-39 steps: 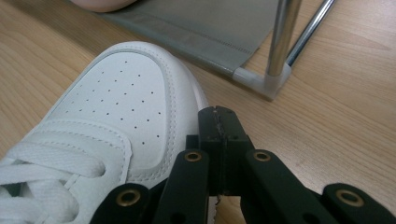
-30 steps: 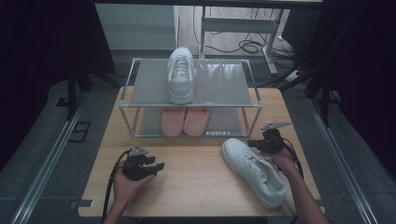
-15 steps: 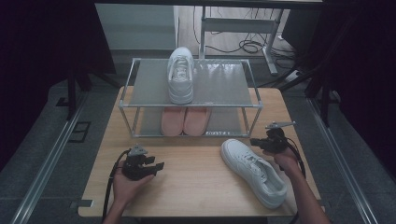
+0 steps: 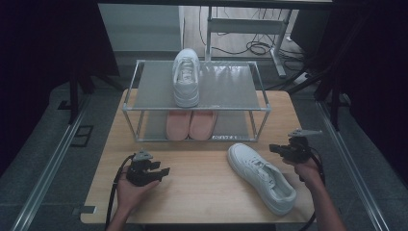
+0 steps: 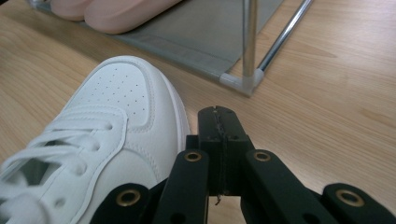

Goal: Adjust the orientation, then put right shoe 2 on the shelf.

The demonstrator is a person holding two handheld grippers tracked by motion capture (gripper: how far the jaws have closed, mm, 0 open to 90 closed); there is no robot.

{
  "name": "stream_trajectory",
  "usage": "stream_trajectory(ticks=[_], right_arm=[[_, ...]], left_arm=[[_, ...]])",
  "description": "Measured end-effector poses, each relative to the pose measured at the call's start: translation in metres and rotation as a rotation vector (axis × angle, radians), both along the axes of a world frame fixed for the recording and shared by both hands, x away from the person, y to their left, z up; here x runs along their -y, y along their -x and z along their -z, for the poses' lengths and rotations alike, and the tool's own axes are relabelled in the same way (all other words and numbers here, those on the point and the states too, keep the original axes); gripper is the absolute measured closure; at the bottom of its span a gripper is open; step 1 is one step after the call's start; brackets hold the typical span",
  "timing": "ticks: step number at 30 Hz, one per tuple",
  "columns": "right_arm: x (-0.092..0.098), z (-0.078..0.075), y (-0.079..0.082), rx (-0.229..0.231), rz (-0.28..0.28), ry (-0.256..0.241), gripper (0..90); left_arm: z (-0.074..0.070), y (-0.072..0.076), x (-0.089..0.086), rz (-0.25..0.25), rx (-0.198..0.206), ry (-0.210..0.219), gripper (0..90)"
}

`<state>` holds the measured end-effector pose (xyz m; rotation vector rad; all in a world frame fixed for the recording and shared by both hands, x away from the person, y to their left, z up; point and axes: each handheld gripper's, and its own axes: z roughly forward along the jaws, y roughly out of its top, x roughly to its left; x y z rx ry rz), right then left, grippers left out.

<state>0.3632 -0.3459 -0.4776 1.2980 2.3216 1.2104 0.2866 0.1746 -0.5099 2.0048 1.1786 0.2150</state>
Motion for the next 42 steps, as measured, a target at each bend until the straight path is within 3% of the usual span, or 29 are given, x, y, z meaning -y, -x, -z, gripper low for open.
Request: stream_trajectory(ticks=[23, 42], right_arm=[[0.03, -0.016, 0.057, 0.089, 0.049, -0.058, 89.8], [0.03, -0.028, 0.084, 0.122, 0.035, -0.065, 89.4]], left_arm=[[-0.002, 0.001, -0.001, -0.004, 0.004, 0.006, 48.5], [-0.003, 0.001, -0.001, -0.003, 0.007, 0.007, 48.5]])
